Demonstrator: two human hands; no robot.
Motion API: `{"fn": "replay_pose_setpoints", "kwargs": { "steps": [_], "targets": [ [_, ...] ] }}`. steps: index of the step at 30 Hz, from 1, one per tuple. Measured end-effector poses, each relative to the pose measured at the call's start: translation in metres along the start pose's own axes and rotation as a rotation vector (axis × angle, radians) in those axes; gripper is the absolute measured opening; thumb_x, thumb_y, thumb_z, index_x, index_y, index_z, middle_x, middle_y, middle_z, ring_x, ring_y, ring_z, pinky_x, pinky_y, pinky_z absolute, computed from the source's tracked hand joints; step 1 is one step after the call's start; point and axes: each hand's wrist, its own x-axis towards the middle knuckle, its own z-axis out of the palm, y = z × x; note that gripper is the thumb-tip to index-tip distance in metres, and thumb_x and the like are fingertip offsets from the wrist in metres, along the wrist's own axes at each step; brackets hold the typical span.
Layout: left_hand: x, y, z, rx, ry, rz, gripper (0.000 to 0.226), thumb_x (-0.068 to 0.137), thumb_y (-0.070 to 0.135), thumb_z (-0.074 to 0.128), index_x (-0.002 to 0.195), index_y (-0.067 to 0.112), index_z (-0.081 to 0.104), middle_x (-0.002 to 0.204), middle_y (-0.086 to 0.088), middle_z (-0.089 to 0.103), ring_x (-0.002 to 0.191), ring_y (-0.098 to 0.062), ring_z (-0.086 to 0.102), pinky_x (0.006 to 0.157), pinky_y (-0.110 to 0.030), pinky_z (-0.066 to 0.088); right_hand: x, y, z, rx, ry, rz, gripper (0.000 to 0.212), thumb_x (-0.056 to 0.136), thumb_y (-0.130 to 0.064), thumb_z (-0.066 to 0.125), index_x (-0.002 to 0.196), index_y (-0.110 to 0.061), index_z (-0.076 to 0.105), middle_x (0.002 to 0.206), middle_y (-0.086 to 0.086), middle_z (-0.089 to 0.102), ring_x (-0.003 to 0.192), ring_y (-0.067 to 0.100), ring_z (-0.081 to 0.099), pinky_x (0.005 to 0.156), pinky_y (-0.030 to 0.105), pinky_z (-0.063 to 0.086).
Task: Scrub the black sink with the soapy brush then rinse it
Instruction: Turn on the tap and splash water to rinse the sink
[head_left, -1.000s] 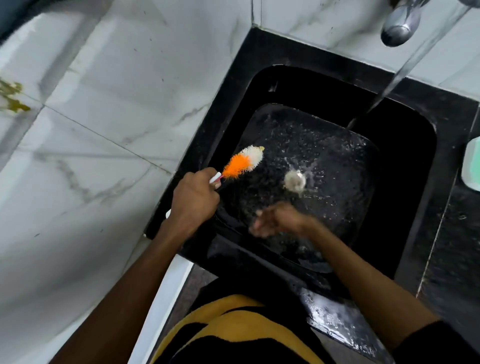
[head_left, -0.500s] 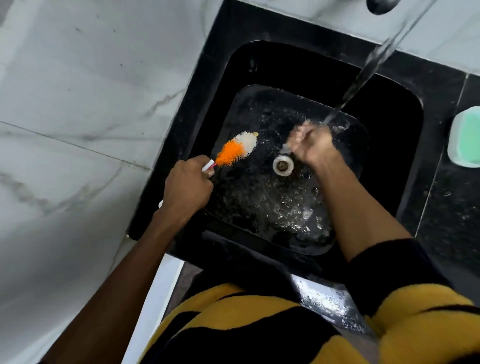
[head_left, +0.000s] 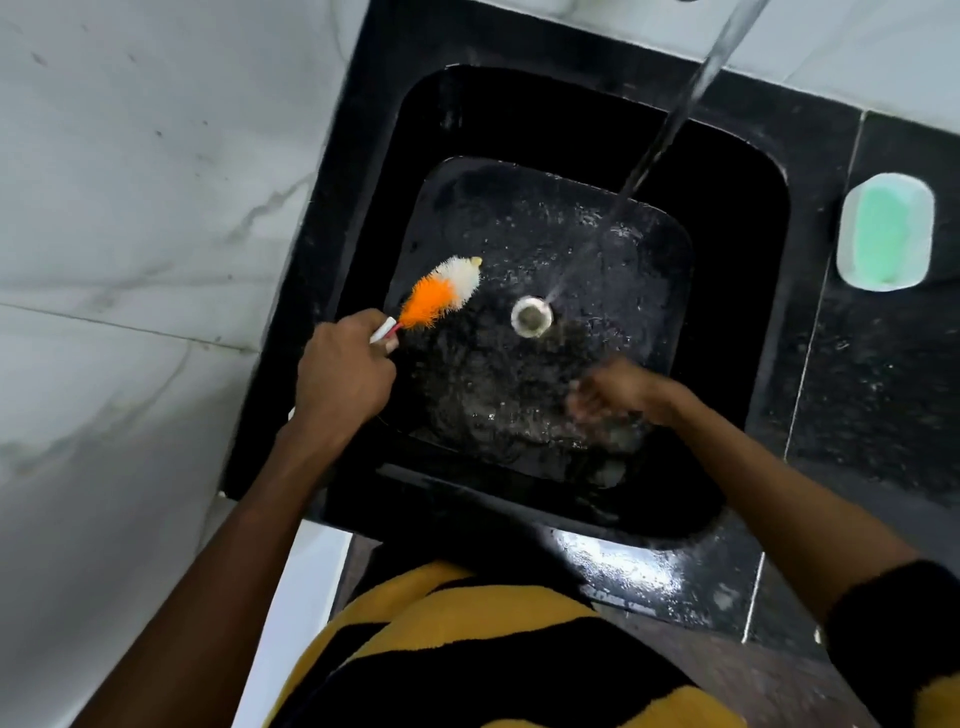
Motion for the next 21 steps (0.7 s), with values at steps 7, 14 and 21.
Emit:
{"fn": "replay_pose_setpoints", "kwargs": {
  "steps": [7, 14, 21],
  "targets": [
    [-0.003, 0.008, 0.009, -0.017, -0.034, -0.004, 0.009, 0.093, 0.019, 0.059, 0.088, 0.02, 0.066, 0.071, -0.008, 0.066, 0.07, -0.033, 0.064, 0.068, -0.046, 0.057, 0.027, -0.104, -0.018, 1.196, -0.062, -0.063, 0.043, 0.104, -0.019, 0.026, 0.077, -0.006, 0.056, 0.07, 0.005, 0.052, 0.051, 0.013, 0.051, 0.05, 0.023, 0.045],
    [-0.001, 0.012, 0.016, -0.015, -0.057, 0.021, 0.009, 0.09, 0.017, 0.059, 0.086, 0.02, 0.066, 0.069, -0.007, 0.066, 0.068, -0.032, 0.063, 0.066, -0.045, 0.057, 0.006, -0.104, -0.007, 1.253, -0.321, -0.217, 0.03, 0.099, -0.013, 0.026, 0.078, -0.012, 0.048, 0.056, -0.003, 0.042, 0.045, 0.011, 0.038, 0.043, 0.021, 0.033],
    [0.007, 0.016, 0.016, -0.031, -0.07, 0.006, 0.012, 0.091, 0.017, 0.058, 0.085, 0.024, 0.066, 0.069, -0.003, 0.068, 0.067, -0.027, 0.064, 0.065, -0.045, 0.057, -0.036, 0.013, -0.016, 0.494, 0.21, 0.171, 0.027, 0.095, -0.006, 0.039, 0.084, 0.0, 0.063, 0.072, 0.014, 0.065, 0.047, 0.016, 0.06, 0.041, 0.018, 0.046]
  ]
}}
